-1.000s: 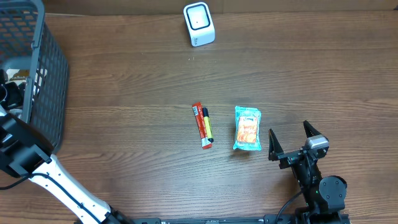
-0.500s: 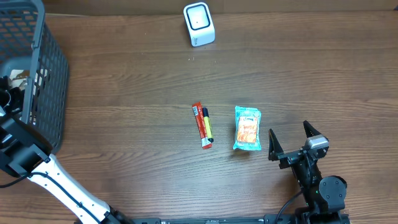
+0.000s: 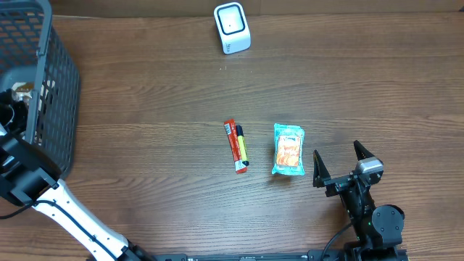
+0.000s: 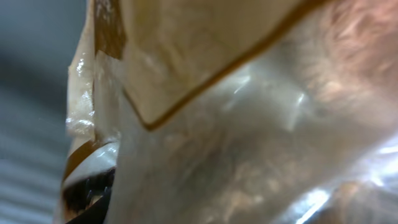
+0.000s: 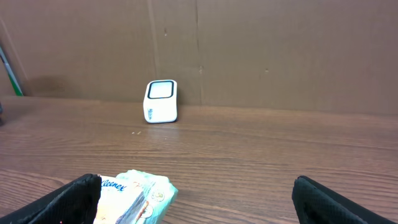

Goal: Scan the item barcode
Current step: 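Lower the left gripper into the basket and grasp the brown paper bag, then lift the brown paper bag out and carry it to the table center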

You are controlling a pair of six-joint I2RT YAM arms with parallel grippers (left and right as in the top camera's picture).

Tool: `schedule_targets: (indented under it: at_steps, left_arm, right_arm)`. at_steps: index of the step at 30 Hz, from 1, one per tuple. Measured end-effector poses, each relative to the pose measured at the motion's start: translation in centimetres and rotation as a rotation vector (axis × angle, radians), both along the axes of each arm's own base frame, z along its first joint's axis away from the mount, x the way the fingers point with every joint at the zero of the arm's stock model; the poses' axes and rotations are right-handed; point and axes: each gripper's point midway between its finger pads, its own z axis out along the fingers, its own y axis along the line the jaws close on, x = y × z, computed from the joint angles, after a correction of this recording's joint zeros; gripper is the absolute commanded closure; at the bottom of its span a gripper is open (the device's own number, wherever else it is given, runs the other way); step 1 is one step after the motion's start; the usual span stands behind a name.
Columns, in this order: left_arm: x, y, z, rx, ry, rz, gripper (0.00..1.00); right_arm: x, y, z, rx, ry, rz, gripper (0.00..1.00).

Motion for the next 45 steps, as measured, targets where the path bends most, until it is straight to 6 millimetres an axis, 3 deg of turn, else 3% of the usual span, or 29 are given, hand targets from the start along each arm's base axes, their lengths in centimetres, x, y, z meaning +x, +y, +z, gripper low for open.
schedule_targets:
  at_steps: [3,6,10,12,17,19,21,24,25,30,35,45]
  left_arm:
    - [1.1,0.2,1.9,0.009,-0.062,0.021,0.52]
    - [1.9,0.6,5.3,0.050,-0.135,0.051,0.52]
    - [1.8,0.3,13.2,0.139,-0.266,0.114,0.55]
    - [1.3,-0.3,18.9,0.205,-0.364,0.141,0.57]
    - [-1.6,-4.4,30.7,0.289,-0.597,0.162,0.64]
    - [-2.7,-6.9,33.8,0.275,-0.668,0.145,0.66]
    - [-3.4,-9.5,35.4,0.246,-0.706,0.118,0.71]
    - [-3.3,-13.7,35.4,0.161,-0.692,0.047,0.94]
    - [-3.2,-14.8,35.1,0.136,-0.682,0.027,0.96]
    - [-0.9,-20.5,33.2,0.018,-0.624,-0.112,0.96]
    - [0.8,-27.5,31.3,-0.080,-0.568,-0.282,0.96]
    - [1.4,-42.1,23.1,-0.244,-0.346,-0.559,0.96]
  right_arm:
    - [0.0,0.0,0.0,0.000,0.000,0.000,0.00]
    - [0.0,0.0,0.0,0.000,0.000,0.000,0.00]
    - [0.0,0.0,0.0,0.000,0.000,0.000,0.00]
    - [0.0,0.0,0.0,0.000,0.000,0.000,0.00]
    - [0.0,0.0,0.0,0.000,0.000,0.000,0.00]
    - [0.0,0.0,0.0,0.000,0.000,0.000,0.00]
    - [0.0,0.0,0.0,0.000,0.000,0.000,0.00]
    - [0.0,0.0,0.0,0.000,0.000,0.001,0.00]
    - [0.0,0.0,0.0,0.000,0.000,0.000,0.00]
    - [0.0,0.0,0.0,0.000,0.000,0.000,0.00]
    - [0.0,0.0,0.0,0.000,0.000,0.000,0.00]
    - [0.0,0.0,0.0,0.000,-0.001,0.000,0.00]
